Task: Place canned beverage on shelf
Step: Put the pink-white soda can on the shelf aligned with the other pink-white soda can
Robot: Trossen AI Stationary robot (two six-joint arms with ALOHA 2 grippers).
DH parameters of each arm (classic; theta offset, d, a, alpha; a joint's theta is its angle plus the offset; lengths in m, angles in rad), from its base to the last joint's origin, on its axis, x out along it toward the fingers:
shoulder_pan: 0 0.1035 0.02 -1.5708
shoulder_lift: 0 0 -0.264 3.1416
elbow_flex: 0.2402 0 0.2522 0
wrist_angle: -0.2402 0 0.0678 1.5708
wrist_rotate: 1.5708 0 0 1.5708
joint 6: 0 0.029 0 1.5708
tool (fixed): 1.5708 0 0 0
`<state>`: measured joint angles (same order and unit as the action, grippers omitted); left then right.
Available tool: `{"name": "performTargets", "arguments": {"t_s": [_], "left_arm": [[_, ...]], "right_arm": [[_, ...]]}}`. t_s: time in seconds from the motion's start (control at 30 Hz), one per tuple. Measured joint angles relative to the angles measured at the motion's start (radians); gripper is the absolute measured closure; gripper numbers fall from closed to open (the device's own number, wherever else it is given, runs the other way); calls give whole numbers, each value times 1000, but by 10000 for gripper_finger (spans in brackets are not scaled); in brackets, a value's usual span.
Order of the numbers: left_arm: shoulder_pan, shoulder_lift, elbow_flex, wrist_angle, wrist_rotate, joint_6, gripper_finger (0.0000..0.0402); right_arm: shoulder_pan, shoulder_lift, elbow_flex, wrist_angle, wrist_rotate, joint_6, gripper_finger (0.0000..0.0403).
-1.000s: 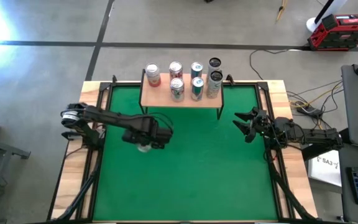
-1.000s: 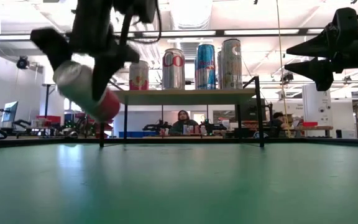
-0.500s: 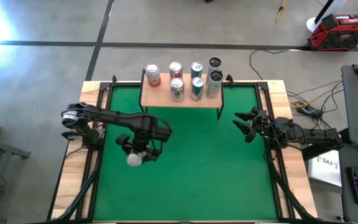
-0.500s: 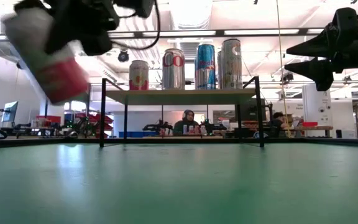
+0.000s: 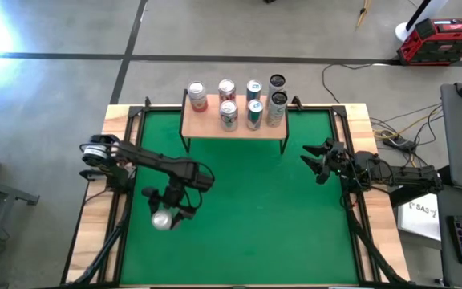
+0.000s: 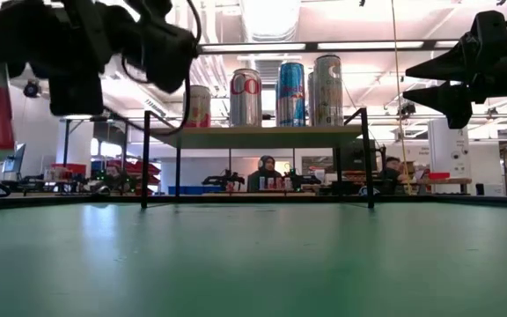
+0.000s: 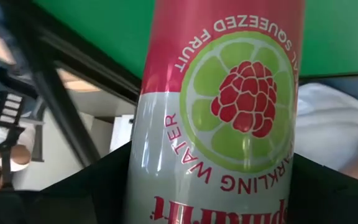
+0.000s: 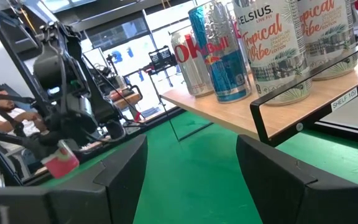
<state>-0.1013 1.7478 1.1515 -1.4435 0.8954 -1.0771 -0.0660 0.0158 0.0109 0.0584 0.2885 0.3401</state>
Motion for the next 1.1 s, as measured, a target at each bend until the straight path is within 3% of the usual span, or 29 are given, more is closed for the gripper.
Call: {"name": "performTargets", "arguments": {"t_s": [0.33,1.1], "left_arm": [[-5,1,-81,139,24,14,114],[-8,154,-85,125,31,149,114]], "right_arm": [[0,0,0,0,0,0,165],[0,0,0,1,0,0,165]]}}
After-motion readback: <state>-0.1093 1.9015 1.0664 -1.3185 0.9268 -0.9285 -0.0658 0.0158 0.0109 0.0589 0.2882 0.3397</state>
